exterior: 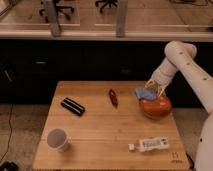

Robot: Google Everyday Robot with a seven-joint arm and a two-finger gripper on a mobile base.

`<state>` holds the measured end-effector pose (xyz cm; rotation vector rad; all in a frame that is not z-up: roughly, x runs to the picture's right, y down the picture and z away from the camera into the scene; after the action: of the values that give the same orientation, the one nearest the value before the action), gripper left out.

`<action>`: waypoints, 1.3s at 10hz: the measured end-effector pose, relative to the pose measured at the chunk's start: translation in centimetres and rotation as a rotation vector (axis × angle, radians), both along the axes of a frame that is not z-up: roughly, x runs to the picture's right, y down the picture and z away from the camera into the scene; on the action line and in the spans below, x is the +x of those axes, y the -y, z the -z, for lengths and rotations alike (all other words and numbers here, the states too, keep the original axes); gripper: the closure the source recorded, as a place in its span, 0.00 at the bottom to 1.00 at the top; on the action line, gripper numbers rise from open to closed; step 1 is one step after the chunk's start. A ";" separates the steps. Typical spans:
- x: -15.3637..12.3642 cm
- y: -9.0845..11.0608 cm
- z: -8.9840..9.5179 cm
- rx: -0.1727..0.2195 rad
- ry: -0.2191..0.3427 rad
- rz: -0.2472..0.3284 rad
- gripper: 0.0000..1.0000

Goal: Place the white sponge in the ceramic bowl

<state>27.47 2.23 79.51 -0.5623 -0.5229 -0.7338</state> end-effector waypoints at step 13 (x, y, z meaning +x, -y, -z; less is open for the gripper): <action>2.7 -0.5 -2.4 0.035 -0.011 -0.089 0.95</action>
<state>30.19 2.72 81.89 -0.5074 -0.5207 -0.6542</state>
